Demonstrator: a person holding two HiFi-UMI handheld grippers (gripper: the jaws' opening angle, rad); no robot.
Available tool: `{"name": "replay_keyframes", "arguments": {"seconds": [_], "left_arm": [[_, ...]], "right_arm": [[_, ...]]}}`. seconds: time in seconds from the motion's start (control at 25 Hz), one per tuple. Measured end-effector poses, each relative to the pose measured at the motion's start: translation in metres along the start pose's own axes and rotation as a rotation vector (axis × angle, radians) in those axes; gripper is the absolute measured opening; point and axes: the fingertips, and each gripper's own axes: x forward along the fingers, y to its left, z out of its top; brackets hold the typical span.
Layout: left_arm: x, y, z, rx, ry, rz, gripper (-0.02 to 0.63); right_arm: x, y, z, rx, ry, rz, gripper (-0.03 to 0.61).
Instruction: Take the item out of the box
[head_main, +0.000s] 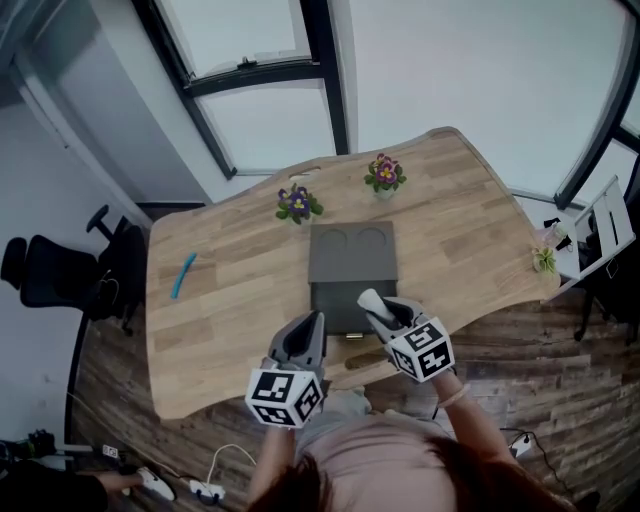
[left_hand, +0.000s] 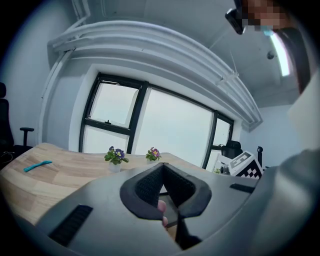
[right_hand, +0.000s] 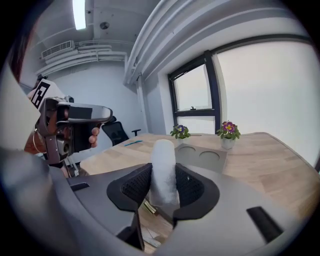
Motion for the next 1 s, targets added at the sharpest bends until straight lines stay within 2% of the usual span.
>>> {"name": "replay_keyframes", "arguments": {"seconds": [0.48, 1.0], "left_arm": [[-0.024, -0.026, 0.011, 0.037, -0.060, 0.021, -0.008], [-0.053, -0.058, 0.009, 0.057, -0.077, 0.012, -0.008]], "right_arm": [[-0.053, 0.006, 0.018, 0.107, -0.152, -0.053, 0.135], [-0.109, 0.030, 0.043, -0.022, -0.330, -0.057, 0.135]]}}
